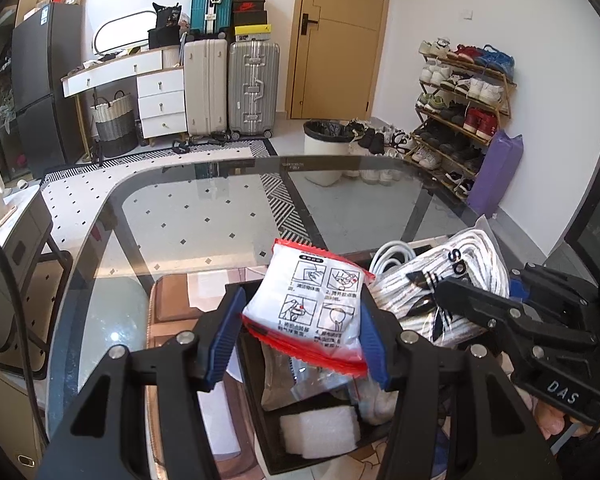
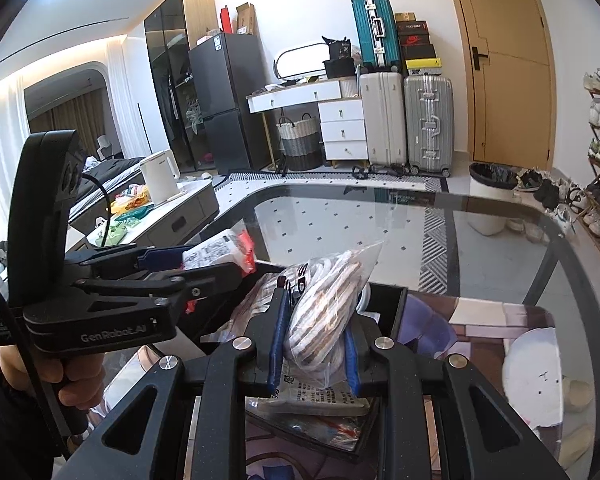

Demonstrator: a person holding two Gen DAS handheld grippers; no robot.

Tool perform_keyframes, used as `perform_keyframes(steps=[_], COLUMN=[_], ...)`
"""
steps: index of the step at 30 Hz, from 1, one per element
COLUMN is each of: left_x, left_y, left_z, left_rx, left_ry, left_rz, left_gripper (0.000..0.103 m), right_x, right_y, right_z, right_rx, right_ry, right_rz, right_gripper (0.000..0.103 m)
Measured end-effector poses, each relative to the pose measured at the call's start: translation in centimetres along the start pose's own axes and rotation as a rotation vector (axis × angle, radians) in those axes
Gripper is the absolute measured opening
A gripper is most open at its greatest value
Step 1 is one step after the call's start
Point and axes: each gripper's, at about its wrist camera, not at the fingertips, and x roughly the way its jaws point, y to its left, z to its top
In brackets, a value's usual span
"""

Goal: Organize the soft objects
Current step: 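Lower both items into the box and open both tools, then withdraw both open tools up from the black box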

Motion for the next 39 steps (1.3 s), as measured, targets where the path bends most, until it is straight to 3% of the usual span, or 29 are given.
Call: perform_keyframes(steps=[10, 15, 18, 24, 29, 39], left_x=[1.3, 0.9, 0.4, -1.5, -2.8, -4.6], left_y=[-0.8, -1.1, -1.4, -1.8, -1.5, -0.8], left_z=[-1.0, -1.3, -1.5, -2.1, -2.9, -5.4], left_rx=[0.023, 0.041, 0.052, 0.051, 0.030, -0.002], left_ry=[0.036, 0.037, 0.032, -0.011, -0.035, -0.085], left_rz=[0.001, 0.000, 0.002, 0.009, 0.025, 0.084], left_gripper=[0.056, 0.060, 0.066, 0.088, 0.102, 0.103], right_x=[1.2, 0.5, -0.4, -2.2, -3.7, -5.0], right_y=[-0.7, -1.1, -1.9, -2.4, -1.9, 0.2], right_z=[-0.8, -1.2, -1.3, -1.8, -2.7, -4.5], right_rx=[0.017, 0.003, 0.012, -0.007, -0.021, -0.065], right_ry=[0.034, 0.013, -0.010, -0.037, -0.067, -0.110], right_rz=[-0.002, -0.028, -0.042, -0.057, -0.053, -0.027], right_gripper=[0.027, 0.067, 0.076, 0.094, 0.101, 0.102])
